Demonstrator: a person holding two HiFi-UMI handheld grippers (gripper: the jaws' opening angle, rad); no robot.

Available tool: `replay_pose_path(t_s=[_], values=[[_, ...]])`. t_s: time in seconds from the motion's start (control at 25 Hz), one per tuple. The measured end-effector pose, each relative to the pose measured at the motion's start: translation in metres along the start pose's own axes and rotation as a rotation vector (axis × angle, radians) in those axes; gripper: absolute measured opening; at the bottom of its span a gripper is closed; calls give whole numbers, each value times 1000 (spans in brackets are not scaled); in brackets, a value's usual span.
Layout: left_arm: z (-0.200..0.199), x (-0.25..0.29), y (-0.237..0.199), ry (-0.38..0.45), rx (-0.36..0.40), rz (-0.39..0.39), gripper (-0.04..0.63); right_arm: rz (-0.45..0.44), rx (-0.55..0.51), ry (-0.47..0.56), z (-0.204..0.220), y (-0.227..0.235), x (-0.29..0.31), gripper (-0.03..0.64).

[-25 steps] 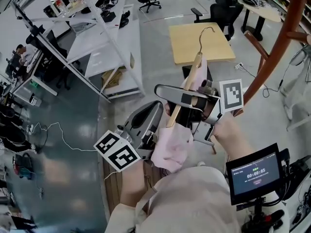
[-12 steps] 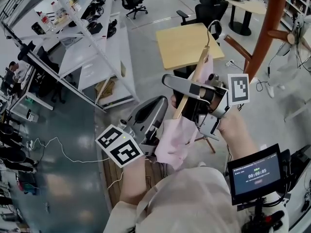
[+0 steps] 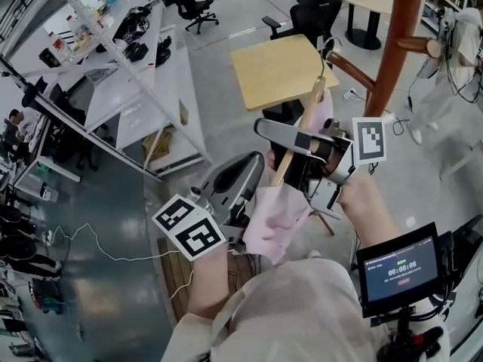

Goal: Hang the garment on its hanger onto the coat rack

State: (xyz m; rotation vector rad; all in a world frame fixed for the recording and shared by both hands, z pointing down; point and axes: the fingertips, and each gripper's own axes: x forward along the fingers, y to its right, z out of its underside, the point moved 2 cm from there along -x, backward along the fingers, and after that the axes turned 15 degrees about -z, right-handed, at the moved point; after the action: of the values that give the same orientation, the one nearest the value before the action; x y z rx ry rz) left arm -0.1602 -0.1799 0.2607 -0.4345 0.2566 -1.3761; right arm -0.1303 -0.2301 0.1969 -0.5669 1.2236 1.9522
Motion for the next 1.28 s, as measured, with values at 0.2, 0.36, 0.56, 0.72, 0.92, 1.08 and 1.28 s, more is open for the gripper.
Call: replay_pose_path(t_s=[0.2, 0.36, 0.56, 0.72, 0.92, 1.08, 1.28], values=[[5, 6, -1, -14, -9, 15, 6, 12, -4, 6, 0, 2, -6, 12], [16, 10, 5, -30, -1, 28, 6, 22, 5, 12, 7, 4, -19, 12], [22, 13, 6, -40, -7, 37, 6, 20, 6, 21, 9, 4, -23, 12], [25, 15, 2, -44, -24, 39, 6, 23, -9, 30, 6, 3, -24, 12], [26, 17, 2, -50, -27, 45, 6, 43, 8, 44, 7, 9, -30, 12], [29, 20, -1, -59, -35, 44, 6, 58, 8, 56, 8, 14, -37, 12], [38, 28, 2, -74, -43, 57, 6, 88, -9, 59, 10, 15, -50, 12]])
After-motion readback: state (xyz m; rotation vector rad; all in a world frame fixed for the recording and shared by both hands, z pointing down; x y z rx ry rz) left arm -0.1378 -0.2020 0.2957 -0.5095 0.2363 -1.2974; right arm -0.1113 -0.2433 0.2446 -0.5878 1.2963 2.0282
